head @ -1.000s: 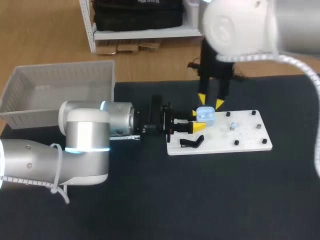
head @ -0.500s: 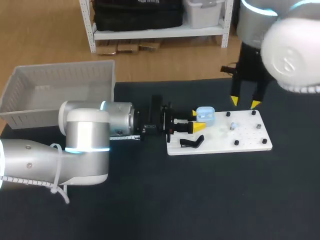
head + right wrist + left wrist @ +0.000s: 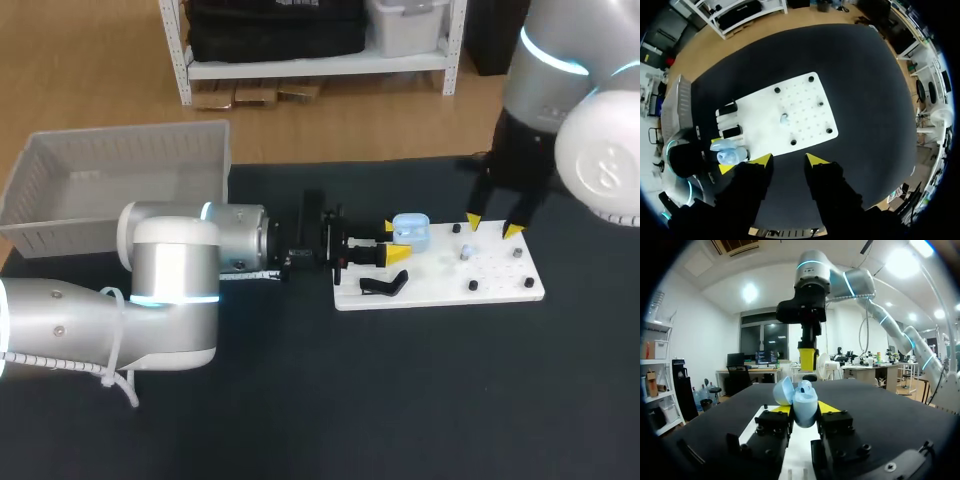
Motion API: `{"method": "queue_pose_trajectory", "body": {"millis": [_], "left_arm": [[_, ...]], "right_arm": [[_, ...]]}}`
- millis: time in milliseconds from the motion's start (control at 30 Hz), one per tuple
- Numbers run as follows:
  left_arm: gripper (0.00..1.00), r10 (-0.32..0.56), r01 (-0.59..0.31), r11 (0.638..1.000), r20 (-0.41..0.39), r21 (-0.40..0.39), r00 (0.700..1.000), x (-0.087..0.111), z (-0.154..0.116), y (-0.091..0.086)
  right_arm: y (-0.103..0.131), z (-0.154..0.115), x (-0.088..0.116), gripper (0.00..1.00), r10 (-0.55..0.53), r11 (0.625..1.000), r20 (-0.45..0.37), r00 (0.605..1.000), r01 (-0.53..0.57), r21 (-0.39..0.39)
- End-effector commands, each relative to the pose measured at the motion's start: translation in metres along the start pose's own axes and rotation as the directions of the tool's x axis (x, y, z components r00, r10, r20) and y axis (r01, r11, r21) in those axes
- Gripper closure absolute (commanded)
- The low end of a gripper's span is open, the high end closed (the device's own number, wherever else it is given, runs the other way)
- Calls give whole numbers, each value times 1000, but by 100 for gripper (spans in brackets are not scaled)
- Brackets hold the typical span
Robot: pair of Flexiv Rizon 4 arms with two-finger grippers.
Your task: Pick up each earbud case from the left stands, insert the matching earbuds, close the lid, and place the case in the box.
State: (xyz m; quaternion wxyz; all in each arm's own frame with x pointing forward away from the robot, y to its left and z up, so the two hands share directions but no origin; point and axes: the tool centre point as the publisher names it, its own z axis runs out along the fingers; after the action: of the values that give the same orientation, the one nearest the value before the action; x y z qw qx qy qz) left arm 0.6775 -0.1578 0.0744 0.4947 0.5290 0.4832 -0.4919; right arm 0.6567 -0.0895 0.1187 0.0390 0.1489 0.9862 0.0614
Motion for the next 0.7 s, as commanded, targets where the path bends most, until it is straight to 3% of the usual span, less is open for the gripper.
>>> {"method": "queue_pose_trajectory", "body": {"millis": [33,700], "left_arm": [[100,0,0,1000,1,1,1000,1,0,1],[100,0,0,1000,1,1,1000,1,0,1]], "right_arm": [[11,17,-8,60,21,999,-21,1000,-20,26],[12,54,-19,62,85,996,-11,996,-85,23]]}}
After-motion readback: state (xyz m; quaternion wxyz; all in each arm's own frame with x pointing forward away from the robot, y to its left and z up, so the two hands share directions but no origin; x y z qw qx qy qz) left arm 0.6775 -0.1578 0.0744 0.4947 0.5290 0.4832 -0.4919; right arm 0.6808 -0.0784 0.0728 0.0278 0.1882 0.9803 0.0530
